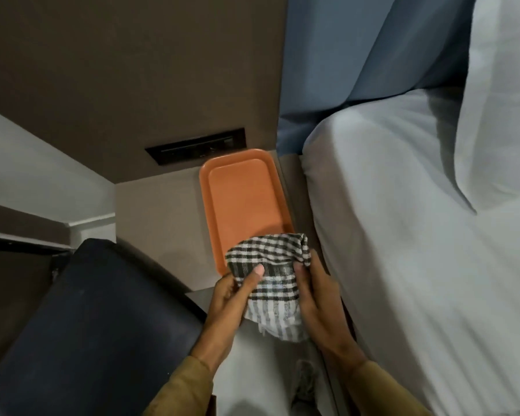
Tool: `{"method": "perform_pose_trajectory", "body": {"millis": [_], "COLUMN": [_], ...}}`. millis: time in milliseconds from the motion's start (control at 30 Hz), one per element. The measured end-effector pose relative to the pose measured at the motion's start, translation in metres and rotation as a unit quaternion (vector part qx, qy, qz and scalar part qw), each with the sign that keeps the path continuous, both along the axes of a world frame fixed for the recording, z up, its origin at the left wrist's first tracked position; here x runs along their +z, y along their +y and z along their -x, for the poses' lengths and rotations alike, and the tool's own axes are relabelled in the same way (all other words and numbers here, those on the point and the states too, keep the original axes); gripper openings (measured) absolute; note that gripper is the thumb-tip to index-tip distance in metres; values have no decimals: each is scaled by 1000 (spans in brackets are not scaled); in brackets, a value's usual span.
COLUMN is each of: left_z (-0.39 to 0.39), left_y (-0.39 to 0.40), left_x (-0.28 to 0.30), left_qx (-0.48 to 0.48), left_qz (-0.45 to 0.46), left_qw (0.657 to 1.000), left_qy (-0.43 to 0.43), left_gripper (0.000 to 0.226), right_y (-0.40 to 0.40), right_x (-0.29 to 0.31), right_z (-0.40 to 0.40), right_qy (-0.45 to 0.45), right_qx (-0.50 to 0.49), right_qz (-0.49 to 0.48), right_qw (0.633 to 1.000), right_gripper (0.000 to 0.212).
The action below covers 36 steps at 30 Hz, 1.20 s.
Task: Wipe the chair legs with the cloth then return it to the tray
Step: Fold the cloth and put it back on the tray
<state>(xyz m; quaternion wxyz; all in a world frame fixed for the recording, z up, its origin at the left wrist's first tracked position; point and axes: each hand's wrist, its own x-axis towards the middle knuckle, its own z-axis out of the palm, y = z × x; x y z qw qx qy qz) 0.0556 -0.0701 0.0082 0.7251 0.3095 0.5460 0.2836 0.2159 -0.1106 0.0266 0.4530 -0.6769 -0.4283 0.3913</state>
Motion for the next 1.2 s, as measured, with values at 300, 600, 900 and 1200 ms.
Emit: {"method": "perform_pose_trajectory", "body": {"millis": [300, 600, 900, 1200], "left_z": [-24, -25, -37, -22], "left_y": [42, 70, 87, 90], "left_x": [-73, -140, -122, -150], "left_qx": [14, 2, 87, -13], "left_qz": [-167, -117, -67, -131], "left_qw": [934, 955, 986, 950], "left_qy": [316, 274, 125, 283], "left_gripper": [44, 42, 29, 79], "right_y": [55, 87, 95, 104], "right_x": [-103, -173, -163, -185], "right_z": [-21, -6, -3, -15], "right_qy": [-182, -65, 309, -162], "right_qx": [18, 112, -59, 170], "right_qz": [128, 172, 186, 157], "right_qw": [975, 977, 931, 959], "right_gripper": [24, 29, 41, 46]}}
